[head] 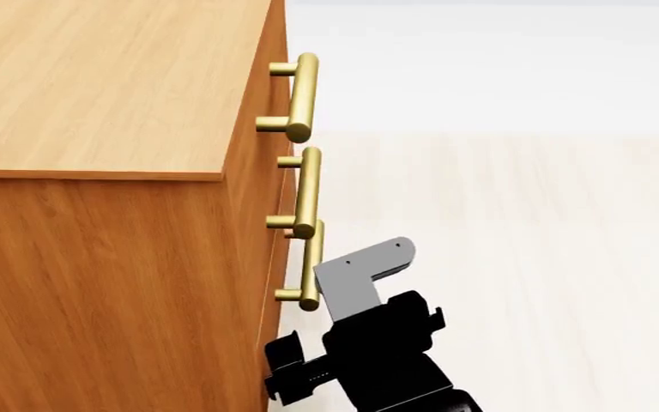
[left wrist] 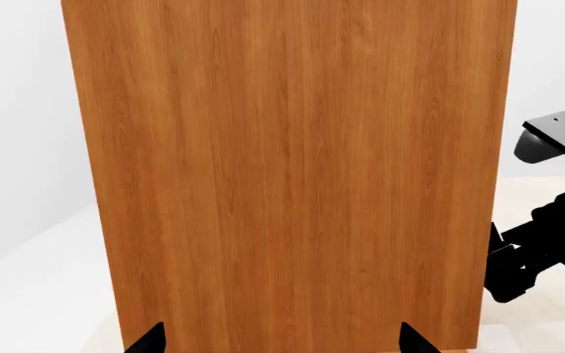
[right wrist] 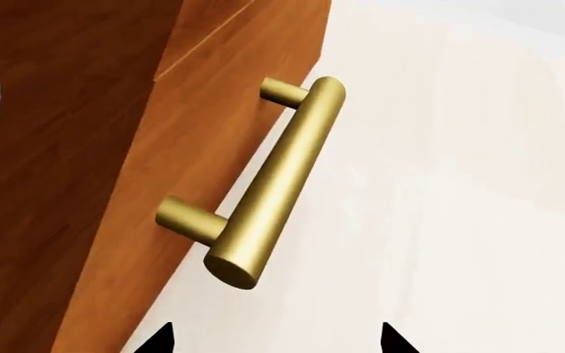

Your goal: Put the bowl in the bottom drawer of the cabinet and close it.

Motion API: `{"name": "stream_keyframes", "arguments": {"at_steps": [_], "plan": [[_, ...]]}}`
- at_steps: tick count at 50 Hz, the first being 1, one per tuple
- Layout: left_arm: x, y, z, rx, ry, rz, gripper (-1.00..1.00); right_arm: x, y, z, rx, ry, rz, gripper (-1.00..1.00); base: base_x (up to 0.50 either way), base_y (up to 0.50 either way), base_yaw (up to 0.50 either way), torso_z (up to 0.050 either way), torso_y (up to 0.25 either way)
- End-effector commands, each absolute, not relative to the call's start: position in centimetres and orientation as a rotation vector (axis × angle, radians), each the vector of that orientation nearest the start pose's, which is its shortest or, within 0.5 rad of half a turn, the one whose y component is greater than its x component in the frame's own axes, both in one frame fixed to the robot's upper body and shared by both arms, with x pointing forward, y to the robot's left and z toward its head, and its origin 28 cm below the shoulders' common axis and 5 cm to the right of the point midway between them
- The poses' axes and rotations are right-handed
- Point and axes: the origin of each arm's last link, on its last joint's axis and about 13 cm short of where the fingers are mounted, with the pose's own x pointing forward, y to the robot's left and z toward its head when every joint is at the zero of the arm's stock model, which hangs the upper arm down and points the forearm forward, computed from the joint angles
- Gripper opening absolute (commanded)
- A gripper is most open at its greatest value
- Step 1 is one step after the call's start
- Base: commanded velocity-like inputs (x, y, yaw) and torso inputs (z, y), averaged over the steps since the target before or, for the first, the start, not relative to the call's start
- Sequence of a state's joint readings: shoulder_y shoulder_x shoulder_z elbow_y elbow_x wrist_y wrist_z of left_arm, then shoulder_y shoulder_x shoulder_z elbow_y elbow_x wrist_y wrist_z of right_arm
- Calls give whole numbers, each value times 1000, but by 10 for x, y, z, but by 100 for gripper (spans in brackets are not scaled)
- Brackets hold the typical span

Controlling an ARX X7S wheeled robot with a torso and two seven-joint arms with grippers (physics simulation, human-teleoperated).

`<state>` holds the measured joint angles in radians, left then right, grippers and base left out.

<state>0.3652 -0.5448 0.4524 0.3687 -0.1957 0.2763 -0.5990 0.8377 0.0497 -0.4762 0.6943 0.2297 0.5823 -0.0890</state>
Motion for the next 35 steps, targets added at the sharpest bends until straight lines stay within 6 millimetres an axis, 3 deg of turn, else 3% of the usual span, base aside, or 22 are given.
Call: {"name": "stream_keyframes", "arguments": {"at_steps": [1, 7, 13, 24, 35], "plan": [[104, 216, 35, 40, -105, -3, 100, 354, -45, 69, -150, 493, 410, 100, 0, 0, 0, 0, 0], [104, 216, 34, 42, -105, -3, 100, 353, -47, 68, -147, 495, 406, 100, 0, 0, 0, 0, 0], [104, 216, 34, 40, -105, -2, 100, 346, -51, 74, -95, 472, 542, 100, 0, 0, 0, 0, 0], [104, 216, 34, 42, -104, -1, 100, 334, -75, 87, -75, 413, 745, 100, 0, 0, 0, 0, 0], [105, 216, 34, 44, -104, 0, 100, 333, -93, 94, -106, 415, 785, 100, 0, 0, 0, 0, 0]]}}
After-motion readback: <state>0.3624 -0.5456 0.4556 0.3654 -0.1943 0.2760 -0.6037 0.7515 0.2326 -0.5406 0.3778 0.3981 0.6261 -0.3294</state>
